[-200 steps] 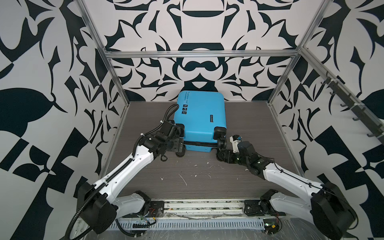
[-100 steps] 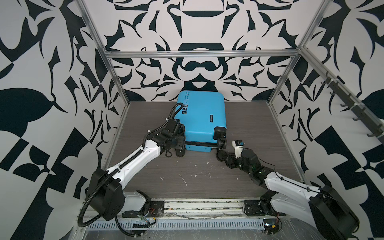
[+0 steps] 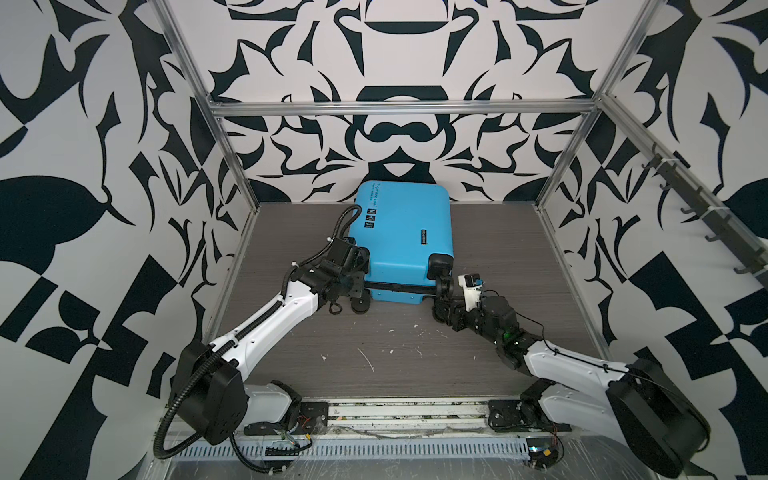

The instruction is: Pack the luggage

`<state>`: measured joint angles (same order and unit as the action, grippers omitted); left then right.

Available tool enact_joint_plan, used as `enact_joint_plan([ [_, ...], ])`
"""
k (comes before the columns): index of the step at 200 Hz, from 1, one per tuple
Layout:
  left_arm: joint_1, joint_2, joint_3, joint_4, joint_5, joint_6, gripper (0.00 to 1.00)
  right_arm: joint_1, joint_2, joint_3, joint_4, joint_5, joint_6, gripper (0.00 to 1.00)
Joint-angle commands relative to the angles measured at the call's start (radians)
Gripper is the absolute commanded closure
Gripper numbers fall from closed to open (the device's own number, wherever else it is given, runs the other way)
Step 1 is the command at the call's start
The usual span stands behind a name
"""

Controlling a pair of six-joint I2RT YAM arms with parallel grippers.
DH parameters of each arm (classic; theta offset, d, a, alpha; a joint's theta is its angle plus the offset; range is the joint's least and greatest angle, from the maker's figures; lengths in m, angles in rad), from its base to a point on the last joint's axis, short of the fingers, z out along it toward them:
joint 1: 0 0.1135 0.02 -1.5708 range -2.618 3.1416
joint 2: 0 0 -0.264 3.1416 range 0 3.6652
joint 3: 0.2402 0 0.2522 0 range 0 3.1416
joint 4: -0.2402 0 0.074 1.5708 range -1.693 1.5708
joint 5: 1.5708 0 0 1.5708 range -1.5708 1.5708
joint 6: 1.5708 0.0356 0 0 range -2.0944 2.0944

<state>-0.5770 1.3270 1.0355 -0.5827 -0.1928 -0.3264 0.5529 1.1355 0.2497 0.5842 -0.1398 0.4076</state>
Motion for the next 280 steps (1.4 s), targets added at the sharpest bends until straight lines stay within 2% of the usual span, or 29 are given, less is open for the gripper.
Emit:
enact_joint_plan([
  [1, -0.007, -0.045, -0.014, -0.006, 0.053, 0.008, 0.97, 0.007, 0.03, 0.043, 0.073, 0.004, -0.011, 0.5],
  [48, -0.006, -0.045, -0.019, 0.004, 0.07, -0.005, 0.98, 0.006, 0.094, 0.072, 0.13, 0.012, 0.008, 0.65],
  [122, -0.006, -0.045, -0.026, 0.005, 0.084, -0.014, 0.98, 0.007, 0.176, 0.132, 0.173, 0.006, 0.027, 0.78],
  [135, -0.006, -0.079, -0.026, 0.004, 0.085, -0.014, 0.98, 0.006, 0.186, 0.137, 0.181, 0.012, 0.033, 0.81],
  [203, -0.006, -0.099, -0.041, 0.001, 0.074, -0.016, 0.98, 0.005, 0.177, 0.139, 0.19, 0.025, 0.039, 0.92],
  [219, -0.006, -0.1, -0.038, 0.001, 0.066, -0.016, 0.99, 0.005, 0.172, 0.135, 0.185, 0.02, 0.036, 1.0],
  [280, 0.006, -0.128, -0.051, -0.003, -0.002, 0.019, 1.0, -0.029, 0.117, 0.121, 0.074, 0.054, 0.076, 1.0],
])
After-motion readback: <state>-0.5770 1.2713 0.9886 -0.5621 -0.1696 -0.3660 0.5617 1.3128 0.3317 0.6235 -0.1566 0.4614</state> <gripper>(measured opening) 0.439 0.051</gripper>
